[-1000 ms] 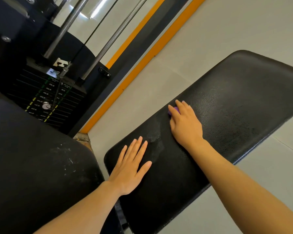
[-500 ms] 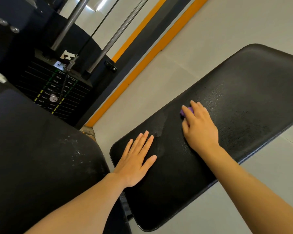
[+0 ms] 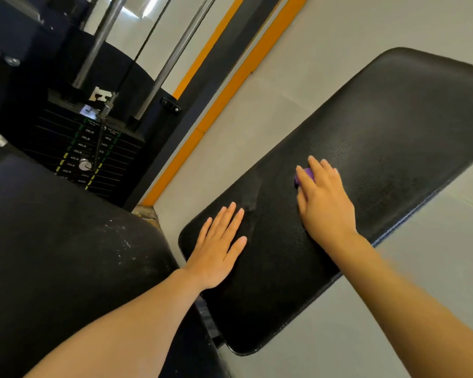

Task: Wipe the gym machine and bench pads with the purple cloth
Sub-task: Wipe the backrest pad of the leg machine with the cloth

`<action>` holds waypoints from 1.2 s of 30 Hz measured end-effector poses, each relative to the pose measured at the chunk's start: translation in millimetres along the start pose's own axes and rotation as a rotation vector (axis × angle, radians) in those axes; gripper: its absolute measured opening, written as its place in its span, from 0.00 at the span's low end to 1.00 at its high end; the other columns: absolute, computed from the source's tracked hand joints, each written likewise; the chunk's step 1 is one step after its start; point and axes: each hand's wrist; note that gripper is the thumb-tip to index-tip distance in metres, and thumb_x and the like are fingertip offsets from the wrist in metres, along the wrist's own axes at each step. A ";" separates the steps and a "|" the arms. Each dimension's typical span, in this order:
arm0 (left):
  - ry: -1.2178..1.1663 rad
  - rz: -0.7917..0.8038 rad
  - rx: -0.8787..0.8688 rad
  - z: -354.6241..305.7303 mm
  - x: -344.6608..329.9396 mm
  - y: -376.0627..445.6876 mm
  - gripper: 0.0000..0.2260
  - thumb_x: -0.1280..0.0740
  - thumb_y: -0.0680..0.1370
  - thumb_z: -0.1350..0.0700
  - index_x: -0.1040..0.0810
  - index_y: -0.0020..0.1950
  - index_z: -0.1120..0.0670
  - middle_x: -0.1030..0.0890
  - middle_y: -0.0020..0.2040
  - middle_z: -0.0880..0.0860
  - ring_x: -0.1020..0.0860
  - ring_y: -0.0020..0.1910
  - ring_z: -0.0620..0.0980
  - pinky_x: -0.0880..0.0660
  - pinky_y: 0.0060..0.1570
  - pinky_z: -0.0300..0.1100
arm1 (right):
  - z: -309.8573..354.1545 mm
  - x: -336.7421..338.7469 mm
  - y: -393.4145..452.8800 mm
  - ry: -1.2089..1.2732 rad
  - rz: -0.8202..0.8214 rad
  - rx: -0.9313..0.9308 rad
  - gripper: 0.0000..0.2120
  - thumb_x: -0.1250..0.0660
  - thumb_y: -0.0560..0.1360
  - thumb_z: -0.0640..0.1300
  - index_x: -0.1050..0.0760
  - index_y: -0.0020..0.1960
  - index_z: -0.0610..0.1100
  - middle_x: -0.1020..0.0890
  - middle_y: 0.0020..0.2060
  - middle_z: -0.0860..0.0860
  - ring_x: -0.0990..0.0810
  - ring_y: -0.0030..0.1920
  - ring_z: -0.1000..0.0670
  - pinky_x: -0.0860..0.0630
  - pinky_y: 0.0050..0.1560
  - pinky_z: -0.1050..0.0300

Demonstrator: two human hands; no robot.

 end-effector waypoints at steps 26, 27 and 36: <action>0.608 0.411 -0.357 59.0 80.6 -0.4 0.37 0.43 0.84 0.42 0.70 0.76 0.44 0.71 0.77 0.47 0.60 0.80 0.48 0.58 0.79 0.45 | 99.2 -18.0 -112.5 0.019 0.163 0.486 0.27 0.23 0.69 0.46 0.22 0.66 0.42 0.23 0.66 0.42 0.25 0.67 0.40 0.33 0.69 0.45; 0.611 0.414 -0.354 58.6 80.1 0.1 0.37 0.43 0.84 0.42 0.70 0.77 0.45 0.71 0.78 0.47 0.60 0.80 0.48 0.58 0.78 0.45 | 90.6 -19.6 -96.6 0.001 0.121 0.423 0.26 0.23 0.69 0.43 0.22 0.65 0.41 0.23 0.66 0.41 0.25 0.66 0.38 0.31 0.68 0.43; 0.559 0.388 -0.343 59.0 79.6 -2.6 0.35 0.43 0.84 0.44 0.70 0.75 0.43 0.73 0.75 0.44 0.59 0.80 0.48 0.57 0.77 0.43 | 119.2 -16.3 -106.2 -0.109 0.183 0.382 0.29 0.31 0.76 0.48 0.30 0.71 0.35 0.31 0.72 0.37 0.34 0.71 0.32 0.42 0.73 0.40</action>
Point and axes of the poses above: each hand's wrist, its own y-axis towards the middle knuckle, its own x-axis out of the back of the hand, z = x × y
